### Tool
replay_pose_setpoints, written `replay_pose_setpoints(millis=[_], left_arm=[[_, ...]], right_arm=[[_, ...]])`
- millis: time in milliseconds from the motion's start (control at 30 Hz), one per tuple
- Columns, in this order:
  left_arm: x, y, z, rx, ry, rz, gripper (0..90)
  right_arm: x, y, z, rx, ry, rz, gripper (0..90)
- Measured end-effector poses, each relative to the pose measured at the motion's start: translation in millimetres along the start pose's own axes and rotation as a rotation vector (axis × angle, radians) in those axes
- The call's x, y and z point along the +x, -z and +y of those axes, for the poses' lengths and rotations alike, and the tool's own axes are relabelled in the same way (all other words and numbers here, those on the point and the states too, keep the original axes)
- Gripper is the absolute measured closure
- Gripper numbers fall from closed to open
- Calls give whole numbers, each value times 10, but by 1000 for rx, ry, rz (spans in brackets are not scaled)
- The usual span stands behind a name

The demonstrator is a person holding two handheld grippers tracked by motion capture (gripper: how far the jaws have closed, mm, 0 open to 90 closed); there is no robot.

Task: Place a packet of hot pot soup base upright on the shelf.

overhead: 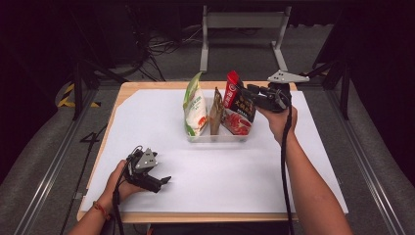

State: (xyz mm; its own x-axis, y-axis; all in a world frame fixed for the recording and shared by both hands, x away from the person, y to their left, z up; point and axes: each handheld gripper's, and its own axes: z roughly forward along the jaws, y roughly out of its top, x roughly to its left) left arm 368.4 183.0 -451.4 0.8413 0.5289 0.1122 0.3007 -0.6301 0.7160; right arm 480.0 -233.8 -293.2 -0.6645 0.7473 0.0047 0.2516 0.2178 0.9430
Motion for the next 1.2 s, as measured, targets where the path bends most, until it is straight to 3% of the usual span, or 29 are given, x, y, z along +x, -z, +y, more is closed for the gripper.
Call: replay_pose_setpoints(millis=[433,533,1200], left_arm=[[-6,-3,-2,7,-5,0,36],[-5,-4,-3,7,-5,0,37],[-11,-13,1,8,-11,1,37]], right_arm=[[148,58,-26,40,64,18,496],[160,54,-55,49,70,9,421],[157,140,-216,54,82,-17,324]])
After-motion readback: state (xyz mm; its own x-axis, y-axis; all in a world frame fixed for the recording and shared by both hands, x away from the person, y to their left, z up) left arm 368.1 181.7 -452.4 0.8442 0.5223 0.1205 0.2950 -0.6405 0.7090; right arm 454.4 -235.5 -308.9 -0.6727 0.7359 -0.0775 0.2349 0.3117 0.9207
